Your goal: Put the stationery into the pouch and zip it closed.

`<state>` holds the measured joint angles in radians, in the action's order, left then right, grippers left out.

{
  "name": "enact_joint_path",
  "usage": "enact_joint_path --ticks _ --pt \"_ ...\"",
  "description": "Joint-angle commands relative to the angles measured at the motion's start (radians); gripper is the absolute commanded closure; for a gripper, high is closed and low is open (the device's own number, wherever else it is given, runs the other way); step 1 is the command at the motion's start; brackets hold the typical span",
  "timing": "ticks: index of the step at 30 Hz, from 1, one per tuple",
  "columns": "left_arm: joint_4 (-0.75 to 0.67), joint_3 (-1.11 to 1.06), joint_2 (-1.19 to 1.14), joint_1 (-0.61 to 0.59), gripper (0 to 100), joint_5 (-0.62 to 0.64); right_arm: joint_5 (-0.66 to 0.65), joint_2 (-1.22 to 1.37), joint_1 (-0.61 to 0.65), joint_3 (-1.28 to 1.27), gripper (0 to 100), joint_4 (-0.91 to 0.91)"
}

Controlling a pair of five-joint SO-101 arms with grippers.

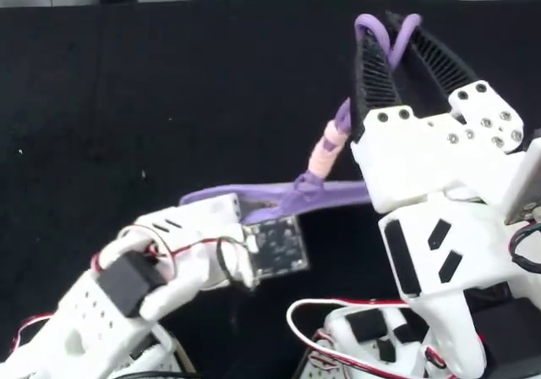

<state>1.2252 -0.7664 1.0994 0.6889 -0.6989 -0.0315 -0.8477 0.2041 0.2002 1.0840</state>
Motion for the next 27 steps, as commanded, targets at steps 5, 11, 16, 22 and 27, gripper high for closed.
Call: enact_joint_path --ticks 5,11,16,22,27 --pt "0.356 0.420 -0.259 -0.088 97 -0.166 0.006 -0.015 -0.012 0.041 82.2 0.064" --pt "0.526 0.742 -0.526 -0.124 97 -0.219 0.040 -0.015 -0.012 0.056 76.9 0.138" --pt "0.531 0.897 -0.575 -0.120 97 -0.204 -0.038 -0.068 -0.012 0.199 75.0 0.285" --pt "0.531 0.923 -0.667 -0.053 97 -0.166 -0.115 -0.131 -0.012 0.338 74.0 0.554" --pt "0.488 0.920 -0.726 0.028 97 -0.157 -0.187 -0.153 0.008 0.280 73.0 0.683"
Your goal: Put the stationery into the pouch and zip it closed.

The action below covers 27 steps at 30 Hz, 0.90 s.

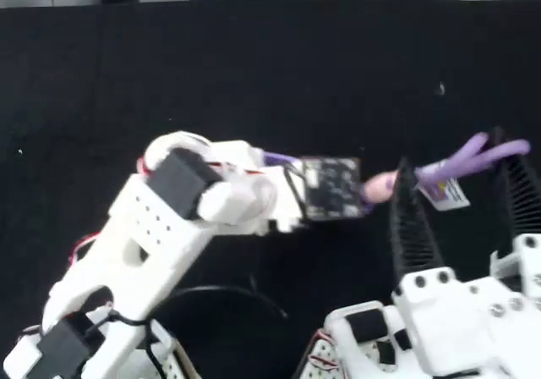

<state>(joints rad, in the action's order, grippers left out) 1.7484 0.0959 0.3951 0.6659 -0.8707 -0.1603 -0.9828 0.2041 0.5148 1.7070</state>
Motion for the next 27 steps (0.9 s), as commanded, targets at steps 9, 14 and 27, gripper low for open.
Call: enact_joint_path --ticks 9,14,27 --pt "-0.114 0.062 -0.149 0.077 97 0.043 -0.278 -0.186 0.114 -0.512 73.0 0.060" --pt "-0.163 0.062 -0.155 0.028 97 0.040 -0.413 -0.282 0.046 -0.639 73.0 0.060" --pt "-0.180 0.050 -0.161 -0.015 97 0.040 -0.456 -0.340 -0.015 -0.526 73.0 0.057"
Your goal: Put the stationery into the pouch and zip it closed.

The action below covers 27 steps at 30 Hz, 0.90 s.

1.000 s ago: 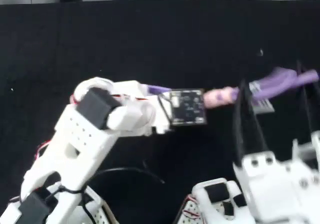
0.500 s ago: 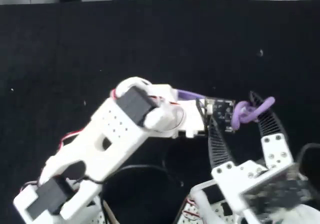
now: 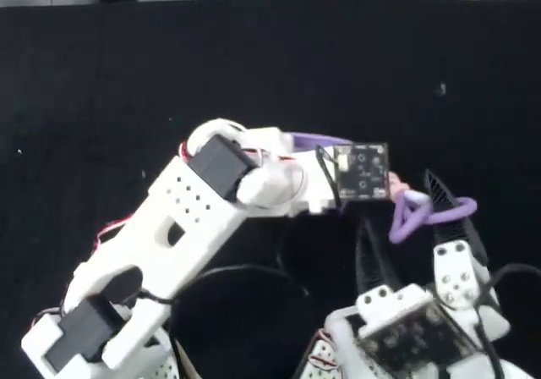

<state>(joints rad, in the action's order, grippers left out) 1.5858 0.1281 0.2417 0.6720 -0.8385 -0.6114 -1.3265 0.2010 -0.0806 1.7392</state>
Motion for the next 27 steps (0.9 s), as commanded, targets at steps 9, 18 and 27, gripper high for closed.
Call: enact_joint_path --ticks 9,18,27 --pt "-0.038 0.018 -0.003 -0.143 97 0.011 -0.032 -0.045 -0.011 -0.085 73.0 0.028" --pt "0.038 -0.024 0.098 -0.156 97 0.008 -0.035 -0.061 -0.015 -0.515 73.0 -0.229" --pt "0.035 -0.249 0.353 -0.160 97 -0.034 -0.037 -0.077 -0.011 -0.676 73.3 -0.344"
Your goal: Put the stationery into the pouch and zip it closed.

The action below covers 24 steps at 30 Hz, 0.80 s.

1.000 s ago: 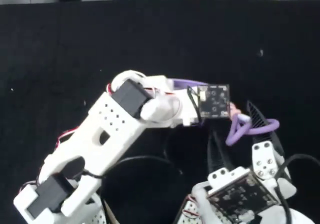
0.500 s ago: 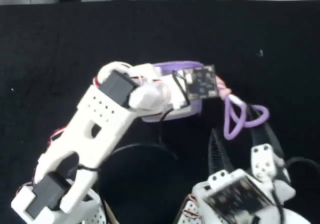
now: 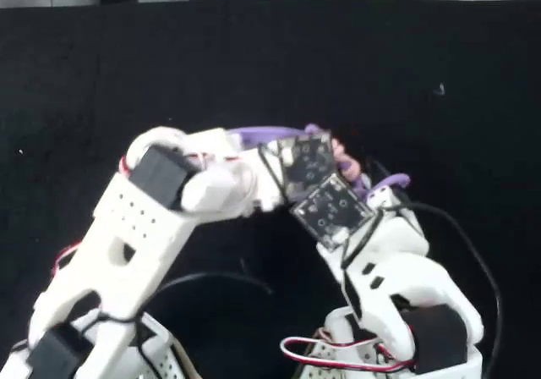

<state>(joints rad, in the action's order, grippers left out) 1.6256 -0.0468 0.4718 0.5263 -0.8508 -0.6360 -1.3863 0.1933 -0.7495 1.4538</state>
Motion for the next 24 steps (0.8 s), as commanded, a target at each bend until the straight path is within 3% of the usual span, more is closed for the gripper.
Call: enact_joint_path --ticks 1,3,12,24 --pt "-0.008 -0.104 0.149 -0.015 97 -0.023 -0.012 -0.035 -0.002 -0.012 73.3 -0.068" --pt "-0.044 -0.165 0.196 -0.016 97 -0.023 -0.012 -0.088 0.021 -0.031 73.3 -0.084" --pt "-0.193 -0.318 0.279 -0.094 97 -0.017 0.029 -0.351 0.345 -0.183 73.3 -0.012" --pt "-0.121 -0.321 0.282 -0.160 97 -0.018 0.041 -0.552 0.382 -0.186 73.3 -0.006"
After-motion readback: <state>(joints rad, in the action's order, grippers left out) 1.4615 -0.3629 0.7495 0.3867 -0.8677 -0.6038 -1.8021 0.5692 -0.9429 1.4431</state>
